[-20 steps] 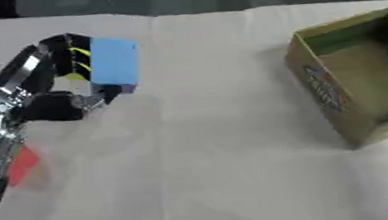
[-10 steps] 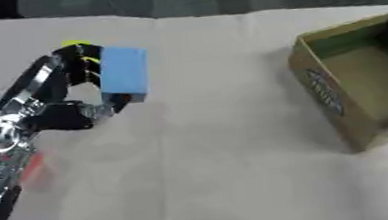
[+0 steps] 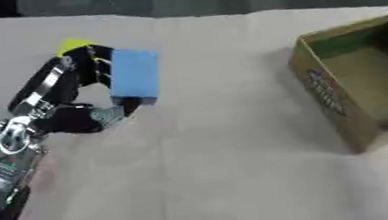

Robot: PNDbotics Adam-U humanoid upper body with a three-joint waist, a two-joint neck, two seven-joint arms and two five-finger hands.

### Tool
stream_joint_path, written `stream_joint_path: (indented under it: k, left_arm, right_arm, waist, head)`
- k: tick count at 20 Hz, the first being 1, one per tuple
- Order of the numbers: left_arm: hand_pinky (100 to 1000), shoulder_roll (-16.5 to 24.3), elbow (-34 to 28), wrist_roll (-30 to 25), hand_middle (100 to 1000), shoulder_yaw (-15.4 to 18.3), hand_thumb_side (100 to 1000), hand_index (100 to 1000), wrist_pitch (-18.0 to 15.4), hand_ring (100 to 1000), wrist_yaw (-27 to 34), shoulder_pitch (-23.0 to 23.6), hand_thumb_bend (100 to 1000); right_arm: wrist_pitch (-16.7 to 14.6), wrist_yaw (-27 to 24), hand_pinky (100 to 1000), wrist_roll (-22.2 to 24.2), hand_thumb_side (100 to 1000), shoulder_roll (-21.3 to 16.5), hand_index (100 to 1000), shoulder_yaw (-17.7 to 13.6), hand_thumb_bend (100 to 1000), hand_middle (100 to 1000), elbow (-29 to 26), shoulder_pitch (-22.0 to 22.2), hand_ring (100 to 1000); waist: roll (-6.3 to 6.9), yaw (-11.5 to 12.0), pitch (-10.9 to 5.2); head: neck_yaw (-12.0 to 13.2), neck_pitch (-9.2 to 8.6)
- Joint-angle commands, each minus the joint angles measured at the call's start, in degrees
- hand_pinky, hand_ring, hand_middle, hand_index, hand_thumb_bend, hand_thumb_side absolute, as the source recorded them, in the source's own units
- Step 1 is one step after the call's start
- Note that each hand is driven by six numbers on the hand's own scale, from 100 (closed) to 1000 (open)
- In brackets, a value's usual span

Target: Pick up the objects with one hand, pass them to the other hand, and then place them into the box on the other side of the table.

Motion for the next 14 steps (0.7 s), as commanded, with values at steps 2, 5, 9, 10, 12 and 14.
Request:
stream_joint_path:
  k: [2,5,9,10,12,14]
  left_arm:
    - [579,0.53,0.45,-0.32,440,0.07,100,564,-0.31,608,-2.06,-0.96,100]
    - [579,0.36,1.79,-0.22,441,0.08,100,564,-0.76,608,-3.83,-0.8,100]
    - [579,0.09,3.02,0.07,441,0.15,100,564,-1.27,608,-5.04,-0.59,100]
    - [578,0.01,3.2,0.2,441,0.19,100,564,-1.35,608,-5.19,-0.48,100]
    - [577,-0.2,3.47,0.53,441,0.33,100,563,-1.46,608,-5.39,-0.21,100]
    - [576,-0.41,3.69,0.92,440,0.46,100,563,-1.52,608,-5.55,0.05,100]
  right_arm:
    - [-1.0,3.34,991,3.0,523,-4.39,805,2.87,100,790,-3.32,-1.1,784]
    - [-2.36,5.09,983,6.17,472,-6.71,809,6.24,100,795,-5.19,-2.24,790]
    - [-3.65,7.36,975,9.13,372,-9.46,812,9.66,100,799,-6.7,-4.48,795]
    - [-3.91,7.79,973,9.67,348,-10.04,813,10.46,100,801,-6.84,-5.16,798]
    - [-4.26,8.69,971,10.84,315,-10.96,815,12.1,100,804,-6.94,-6.59,800]
    - [-4.44,9.72,969,12.32,292,-11.58,816,13.88,100,806,-6.92,-8.19,803]
  waist:
    - [-0.6,-0.45,-0.96]
    - [-0.69,-0.66,-1.32]
    - [-0.82,-0.85,-1.83]
    - [-0.88,-0.91,-1.96]
    - [-1.0,-0.99,-2.19]
    - [-1.08,-1.03,-2.39]
  head:
    - [-0.19,0.51]
    - [-0.31,0.77]
    - [-0.27,0.98]
    - [-0.27,1.03]
    - [-0.27,1.15]
    - [-0.21,1.23]
